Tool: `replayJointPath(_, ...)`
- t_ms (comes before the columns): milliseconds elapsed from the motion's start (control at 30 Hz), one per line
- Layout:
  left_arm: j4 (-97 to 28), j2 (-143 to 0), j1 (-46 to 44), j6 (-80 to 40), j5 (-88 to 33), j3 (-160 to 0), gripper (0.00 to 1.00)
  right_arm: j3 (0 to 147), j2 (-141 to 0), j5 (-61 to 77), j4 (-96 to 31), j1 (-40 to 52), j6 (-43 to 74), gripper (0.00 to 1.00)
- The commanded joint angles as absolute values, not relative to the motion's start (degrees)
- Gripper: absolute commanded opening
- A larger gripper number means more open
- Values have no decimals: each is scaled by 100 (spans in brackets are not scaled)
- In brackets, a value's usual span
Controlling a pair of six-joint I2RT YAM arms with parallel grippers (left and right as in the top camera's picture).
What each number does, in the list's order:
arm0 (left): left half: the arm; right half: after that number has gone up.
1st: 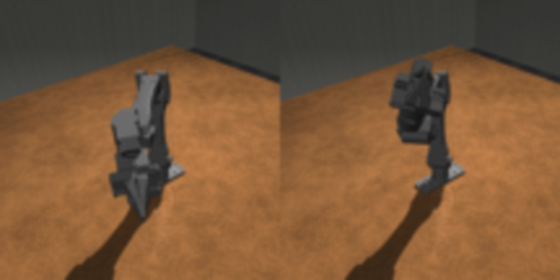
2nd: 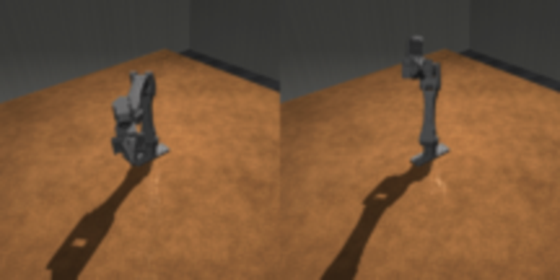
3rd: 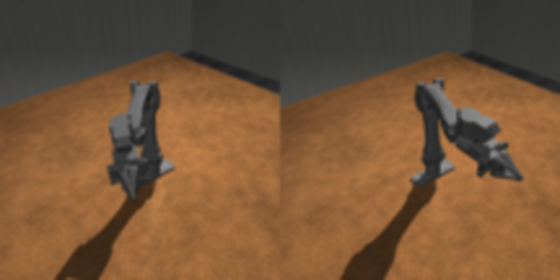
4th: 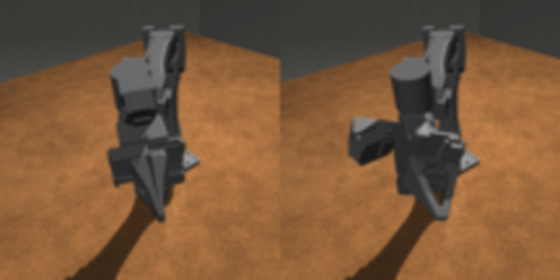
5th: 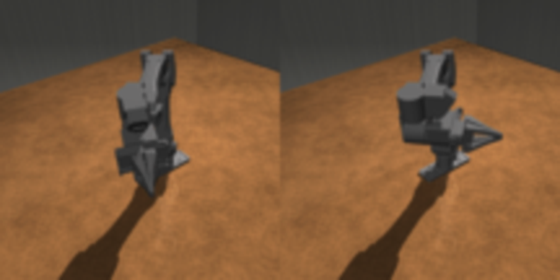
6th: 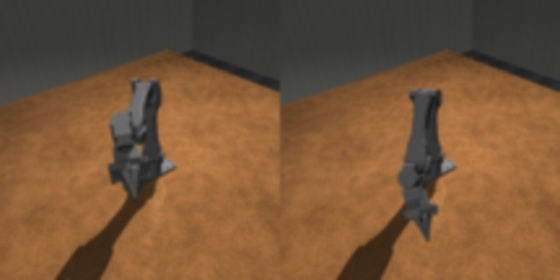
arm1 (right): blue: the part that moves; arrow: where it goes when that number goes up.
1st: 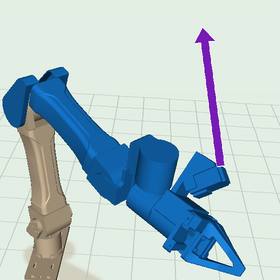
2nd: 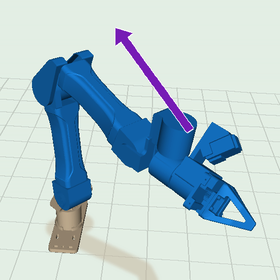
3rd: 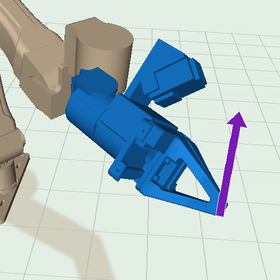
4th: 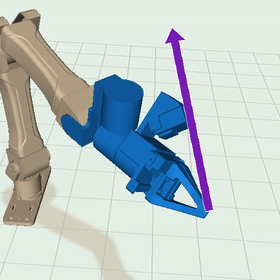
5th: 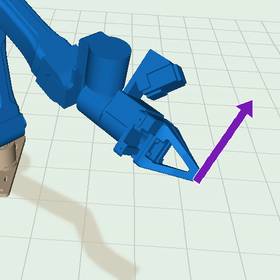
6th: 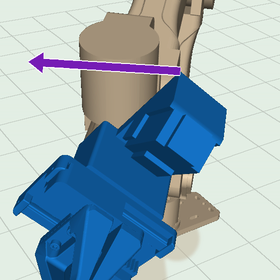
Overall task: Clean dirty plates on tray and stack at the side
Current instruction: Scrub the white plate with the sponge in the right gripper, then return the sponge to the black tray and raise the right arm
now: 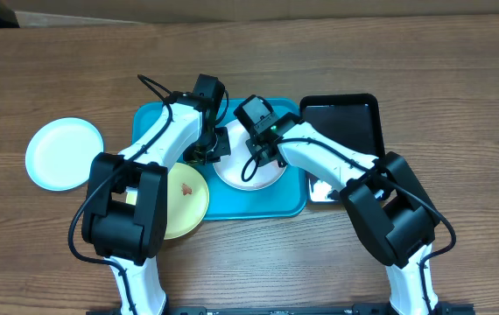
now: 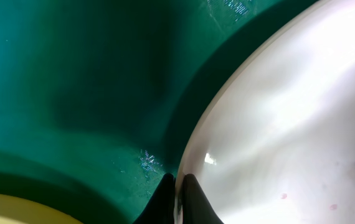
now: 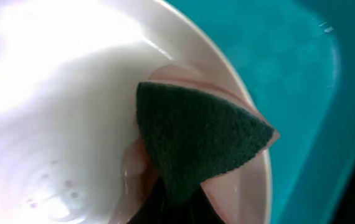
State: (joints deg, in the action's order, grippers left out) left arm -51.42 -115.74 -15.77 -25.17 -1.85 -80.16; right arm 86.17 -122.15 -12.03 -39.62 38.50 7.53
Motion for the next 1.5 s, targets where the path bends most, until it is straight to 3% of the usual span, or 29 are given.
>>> replayJointPath(0, -5166, -11657, -1619, -2534, -152, -7985, 4, 8582, -12466, 438, -4095, 3920, 1076, 4)
replayJointPath(300, -5159, -11655, -1616, -2534, -150, -7985, 4, 8584, -12466, 1350, -4104, 3911, 1072, 4)
replayJointPath(633, -5162, -11655, -1614, -2532, -148, -7985, 4, 9196, -12243, 3642, -4224, 3181, 642, 4)
replayJointPath(967, -5155, -11655, -1614, -2532, -128, -7985, 6, 9474, -11327, 3144, -5500, 1900, 268, 4)
replayJointPath(1167, -5068, -11655, -1614, -2534, -134, -7985, 14, 9443, -11179, 1942, -6278, 1175, 270, 4)
replayJointPath(1267, -5048, -11655, -1616, -2536, -150, -7985, 22, 9277, -11187, 1367, -6377, 921, 276, 4)
replayJointPath(1467, -5009, -11657, -1619, -2536, -145, -7935, 25, 8630, -11192, 703, -5894, 888, 316, 4)
